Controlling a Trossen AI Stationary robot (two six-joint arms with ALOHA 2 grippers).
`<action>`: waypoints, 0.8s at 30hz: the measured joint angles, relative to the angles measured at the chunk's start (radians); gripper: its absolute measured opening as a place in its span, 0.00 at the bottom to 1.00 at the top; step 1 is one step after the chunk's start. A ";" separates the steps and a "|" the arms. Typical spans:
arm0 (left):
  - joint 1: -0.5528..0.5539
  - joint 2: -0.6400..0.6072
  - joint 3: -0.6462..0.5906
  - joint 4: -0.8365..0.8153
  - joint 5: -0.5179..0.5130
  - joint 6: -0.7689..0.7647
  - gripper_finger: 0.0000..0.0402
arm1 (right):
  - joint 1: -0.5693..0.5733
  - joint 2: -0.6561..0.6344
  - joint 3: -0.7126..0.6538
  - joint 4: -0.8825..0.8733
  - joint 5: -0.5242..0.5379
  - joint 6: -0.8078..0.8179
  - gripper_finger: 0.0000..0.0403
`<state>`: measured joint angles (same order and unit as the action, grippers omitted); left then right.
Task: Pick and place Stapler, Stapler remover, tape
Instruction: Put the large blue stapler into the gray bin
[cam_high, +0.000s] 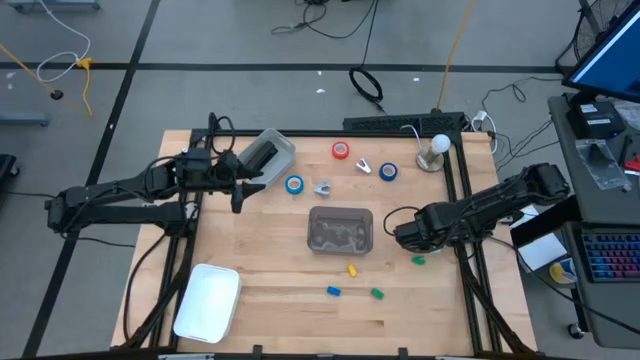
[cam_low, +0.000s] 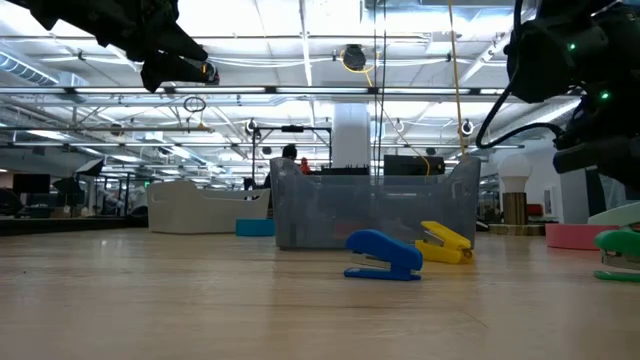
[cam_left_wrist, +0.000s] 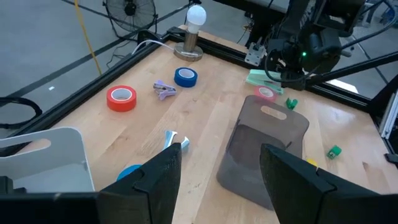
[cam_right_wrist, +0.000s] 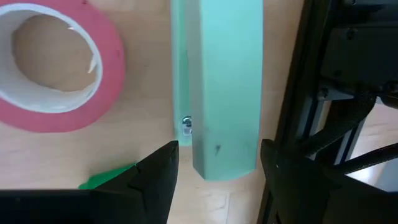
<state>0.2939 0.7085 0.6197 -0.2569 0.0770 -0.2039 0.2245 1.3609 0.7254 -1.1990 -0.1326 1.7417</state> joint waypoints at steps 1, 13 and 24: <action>0.000 0.000 0.000 -0.001 0.000 0.000 0.54 | 0.000 0.001 0.000 0.005 0.000 0.000 0.55; 0.000 0.000 0.000 -0.002 0.003 0.000 0.54 | -0.001 0.005 -0.006 0.047 0.006 -0.077 0.55; 0.000 0.000 0.000 0.000 0.004 0.006 0.54 | -0.029 0.001 -0.008 0.074 0.015 -0.110 0.55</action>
<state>0.2939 0.7086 0.6201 -0.2573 0.0811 -0.1982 0.1957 1.3621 0.7177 -1.1251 -0.1176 1.6321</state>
